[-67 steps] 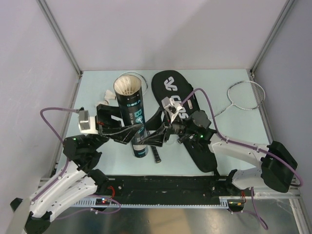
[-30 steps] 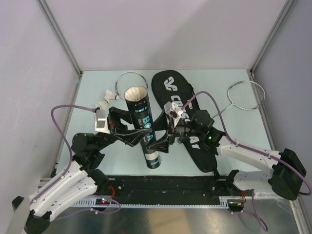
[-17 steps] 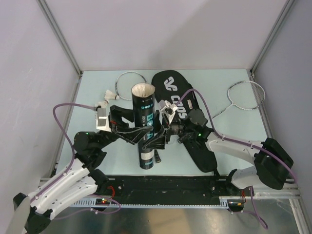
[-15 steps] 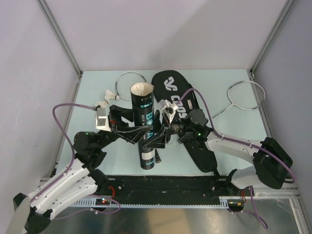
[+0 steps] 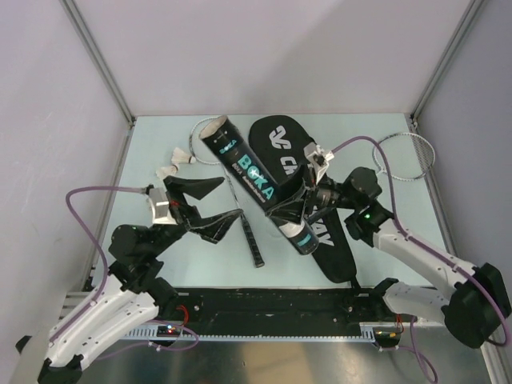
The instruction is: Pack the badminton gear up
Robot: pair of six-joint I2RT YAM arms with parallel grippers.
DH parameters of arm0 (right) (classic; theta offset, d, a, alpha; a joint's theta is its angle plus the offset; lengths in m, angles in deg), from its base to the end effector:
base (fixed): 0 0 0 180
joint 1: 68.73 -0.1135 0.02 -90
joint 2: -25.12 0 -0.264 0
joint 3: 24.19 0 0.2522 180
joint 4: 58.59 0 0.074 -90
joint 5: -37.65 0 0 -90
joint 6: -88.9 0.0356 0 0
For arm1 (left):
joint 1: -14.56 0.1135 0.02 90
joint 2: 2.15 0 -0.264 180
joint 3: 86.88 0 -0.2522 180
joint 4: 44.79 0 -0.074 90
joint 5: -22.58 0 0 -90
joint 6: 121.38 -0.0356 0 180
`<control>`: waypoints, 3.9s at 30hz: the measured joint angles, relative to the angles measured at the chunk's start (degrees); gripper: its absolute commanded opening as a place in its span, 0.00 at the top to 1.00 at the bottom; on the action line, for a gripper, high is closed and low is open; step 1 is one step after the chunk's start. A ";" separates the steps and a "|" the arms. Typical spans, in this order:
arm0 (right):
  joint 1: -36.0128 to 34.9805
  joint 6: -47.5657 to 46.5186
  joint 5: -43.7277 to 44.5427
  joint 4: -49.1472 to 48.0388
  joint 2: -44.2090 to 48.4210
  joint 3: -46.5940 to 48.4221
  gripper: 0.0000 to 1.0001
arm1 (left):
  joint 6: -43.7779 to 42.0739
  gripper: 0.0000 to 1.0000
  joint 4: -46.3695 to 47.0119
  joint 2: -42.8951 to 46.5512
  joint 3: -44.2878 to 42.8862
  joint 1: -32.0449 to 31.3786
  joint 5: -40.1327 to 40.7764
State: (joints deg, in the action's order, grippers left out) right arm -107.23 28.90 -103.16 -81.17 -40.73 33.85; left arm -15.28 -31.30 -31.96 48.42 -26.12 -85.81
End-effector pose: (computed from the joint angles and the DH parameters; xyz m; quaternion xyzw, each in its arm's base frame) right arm 0.1825 0.1804 0.3447 -0.3798 0.5246 0.6191 0.4441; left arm 0.0909 -0.0929 0.3608 0.2417 0.4648 -0.4751 0.7070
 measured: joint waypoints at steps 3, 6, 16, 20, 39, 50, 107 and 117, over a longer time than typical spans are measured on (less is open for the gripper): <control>2.91 -3.08 2.71 7.63 3.54 -0.22 0.84 | -2.23 0.00 -4.09 1.97 -1.18 -0.07 1.84; 4.02 -5.42 4.31 13.42 5.60 -0.37 0.85 | -3.80 0.00 -9.38 2.62 -3.82 -0.07 4.28; 4.68 -12.83 14.05 27.98 14.25 -0.57 0.86 | -7.69 0.01 -34.97 -6.23 -20.65 0.24 20.28; 5.05 -14.71 19.80 32.70 17.68 -0.68 0.86 | -6.40 0.08 -41.33 -7.17 -20.81 5.31 26.43; 6.25 -14.58 27.23 42.40 27.52 -3.04 0.86 | 9.22 0.28 -38.84 -43.23 -19.37 52.70 17.59; 6.23 -13.97 26.58 42.10 27.69 -3.13 0.86 | 12.46 0.45 -24.26 -68.35 -23.26 54.99 7.41; 5.57 -26.12 28.33 45.86 23.98 -5.90 0.81 | 14.95 1.00 -57.40 -27.87 -35.28 45.31 -11.30; 1.46 -38.71 27.12 44.92 24.65 -9.75 0.81 | 13.29 1.00 -66.36 -22.80 -40.54 42.32 -20.26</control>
State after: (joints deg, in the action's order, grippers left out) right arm -105.76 -9.81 -76.03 -36.25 -16.07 24.10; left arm -1.99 -97.66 -54.75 7.88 16.19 -106.07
